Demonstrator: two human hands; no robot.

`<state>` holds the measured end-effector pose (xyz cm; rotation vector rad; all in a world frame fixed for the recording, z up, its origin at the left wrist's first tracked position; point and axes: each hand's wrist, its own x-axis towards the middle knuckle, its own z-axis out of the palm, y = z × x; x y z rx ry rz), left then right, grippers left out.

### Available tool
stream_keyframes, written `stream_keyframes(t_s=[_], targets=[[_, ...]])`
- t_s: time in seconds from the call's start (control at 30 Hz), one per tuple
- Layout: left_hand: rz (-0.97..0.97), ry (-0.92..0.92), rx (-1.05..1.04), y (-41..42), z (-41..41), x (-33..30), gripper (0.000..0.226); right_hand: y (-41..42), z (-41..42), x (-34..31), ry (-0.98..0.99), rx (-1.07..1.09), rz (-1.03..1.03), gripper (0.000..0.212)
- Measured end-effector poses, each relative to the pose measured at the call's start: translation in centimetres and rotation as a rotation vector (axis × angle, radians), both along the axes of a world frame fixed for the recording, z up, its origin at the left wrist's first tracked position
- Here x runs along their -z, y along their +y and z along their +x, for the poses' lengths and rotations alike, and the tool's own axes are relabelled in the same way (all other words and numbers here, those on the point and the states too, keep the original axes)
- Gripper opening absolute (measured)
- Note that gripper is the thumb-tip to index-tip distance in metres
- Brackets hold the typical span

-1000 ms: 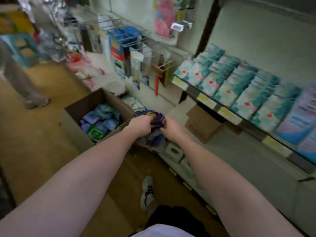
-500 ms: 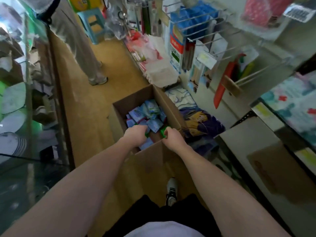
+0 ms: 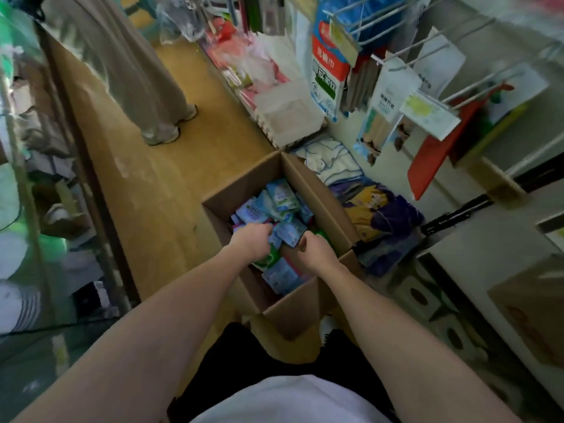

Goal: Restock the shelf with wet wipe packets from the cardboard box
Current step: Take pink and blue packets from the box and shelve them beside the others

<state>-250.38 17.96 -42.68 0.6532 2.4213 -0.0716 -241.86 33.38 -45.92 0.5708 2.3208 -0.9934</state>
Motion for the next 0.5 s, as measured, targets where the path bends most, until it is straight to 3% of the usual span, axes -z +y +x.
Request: stream_keyframes(t_s=[0.27, 0.5], targets=[[0.025, -0.132, 0.217, -0.3, -12.1, 5.1, 0.039, -2.9, -6.7, 4.6, -0.144, 0.547, -0.074, 0.015], [0.019, -0.127, 0.458, 0.2, -18.0, 10.3, 0.047, -5.8, -10.6, 10.1, -0.173, 0.81, -0.115, 0.009]])
